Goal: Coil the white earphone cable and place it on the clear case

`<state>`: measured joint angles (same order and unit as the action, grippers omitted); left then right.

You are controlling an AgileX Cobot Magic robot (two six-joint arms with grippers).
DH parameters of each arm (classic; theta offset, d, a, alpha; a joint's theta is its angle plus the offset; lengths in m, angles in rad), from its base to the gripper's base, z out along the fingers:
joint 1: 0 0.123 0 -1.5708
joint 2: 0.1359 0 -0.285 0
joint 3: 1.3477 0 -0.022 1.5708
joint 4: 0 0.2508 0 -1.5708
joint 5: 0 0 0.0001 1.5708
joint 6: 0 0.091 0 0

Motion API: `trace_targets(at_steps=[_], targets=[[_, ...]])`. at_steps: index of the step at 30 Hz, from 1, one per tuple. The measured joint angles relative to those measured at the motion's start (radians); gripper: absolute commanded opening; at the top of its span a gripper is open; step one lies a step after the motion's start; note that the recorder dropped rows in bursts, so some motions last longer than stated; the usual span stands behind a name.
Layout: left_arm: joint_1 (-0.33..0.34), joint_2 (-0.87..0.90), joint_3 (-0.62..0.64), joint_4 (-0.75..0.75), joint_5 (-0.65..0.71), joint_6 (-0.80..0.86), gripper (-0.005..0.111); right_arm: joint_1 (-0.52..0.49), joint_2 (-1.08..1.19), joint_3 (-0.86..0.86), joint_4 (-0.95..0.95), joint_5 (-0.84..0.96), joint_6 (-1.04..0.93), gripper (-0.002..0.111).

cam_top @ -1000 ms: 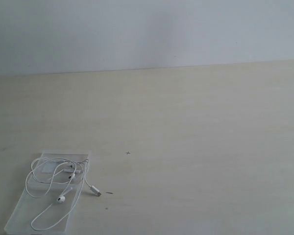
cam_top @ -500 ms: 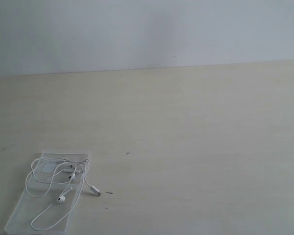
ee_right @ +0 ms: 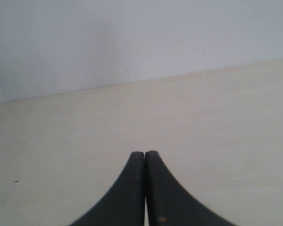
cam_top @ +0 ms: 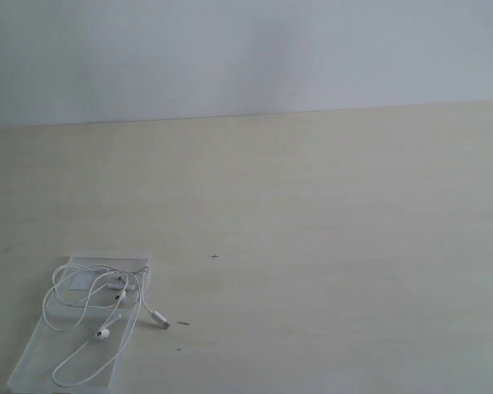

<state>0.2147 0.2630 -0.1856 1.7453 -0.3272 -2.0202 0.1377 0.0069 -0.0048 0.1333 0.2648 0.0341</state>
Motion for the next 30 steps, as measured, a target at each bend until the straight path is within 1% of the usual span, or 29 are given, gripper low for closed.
trace_targets(at_steps=[2, 4, 6, 7, 8, 9, 10, 11, 12, 13, 14, 15, 16, 19, 21, 23, 25, 30], targets=[[0.000, -0.082, 0.000, -0.022, 0.006, -0.057, 0.000, 0.000, 0.000, 0.000, 0.000, 0.000, 0.000, 0.000], [0.000, -0.139, 0.000, -0.187, 0.032, -0.087, 0.000, 0.000, 0.000, 0.000, 0.000, 0.000, 0.000, 0.000], [0.000, -0.180, 0.000, -0.429, 0.042, -0.094, 0.000, 0.000, 0.000, 0.000, 0.000, 0.002, 0.000, 0.000], [0.000, -0.194, 0.000, -0.609, 0.028, -0.098, 0.000, 0.000, 0.000, 0.000, 0.000, 0.004, 0.000, 0.000], [0.000, -0.197, 0.000, -0.670, 0.022, -0.098, 0.000, 0.000, 0.000, 0.000, 0.000, 0.004, 0.000, 0.000], [0.000, -0.199, 0.000, -0.790, 0.020, -0.058, 0.000, 0.000, 0.000, 0.000, 0.000, 0.004, 0.000, 0.000], [0.000, -0.199, 0.000, -0.844, 0.060, 0.089, 0.000, 0.000, 0.000, 0.000, 0.000, 0.004, 0.000, 0.000], [0.000, -0.199, 0.000, -0.865, 0.102, 0.240, 0.000, 0.000, 0.000, 0.000, 0.000, 0.004, 0.000, 0.000], [0.000, -0.199, 0.000, -0.905, 0.160, 0.471, 0.000, 0.000, 0.000, 0.000, 0.000, 0.004, 0.000, 0.000], [0.000, -0.199, 0.001, -0.950, 0.197, 0.651, 0.000, 0.000, 0.000, 0.000, 0.000, 0.004, 0.000, 0.000], [0.000, -0.208, 0.008, -1.023, 0.242, 0.914, 0.000, 0.000, 0.000, 0.000, 0.000, 0.006, 0.000, 0.000], [0.000, -0.215, 0.013, -1.084, 0.271, 1.059, 0.000, 0.000, 0.000, 0.000, 0.000, 0.006, 0.000, 0.000], [0.000, -0.226, 0.020, -1.190, 0.311, 1.312, 0.000, 0.000, 0.000, 0.000, 0.000, 0.006, 0.000, 0.000], [0.000, -0.250, 0.039, -1.383, 0.372, 1.642, 0.000, 0.000, 0.000, 0.000, 0.000, 0.006, 0.000, 0.000], [0.000, -0.257, 0.056, -1.492, 0.414, 1.783, 0.000, 0.000, 0.000, 0.000, 0.000, 0.006, 0.000, 0.000], [0.000, -0.257, 0.082, -1.565, 0.450, 1.869, 0.000, 0.000, 0.000, 0.000, 0.000, 0.006, 0.000, 0.000], [0.000, -0.257, 0.114, -1.600, 0.469, 1.908, 0.000, 0.000, 0.000, 0.000, 0.000, 0.006, 0.000, 0.000], [-0.004, -0.257, 0.173, -1.638, 0.484, 1.932, 0.000, 0.000, 0.000, 0.000, 0.000, 0.006, 0.000, 0.000]])
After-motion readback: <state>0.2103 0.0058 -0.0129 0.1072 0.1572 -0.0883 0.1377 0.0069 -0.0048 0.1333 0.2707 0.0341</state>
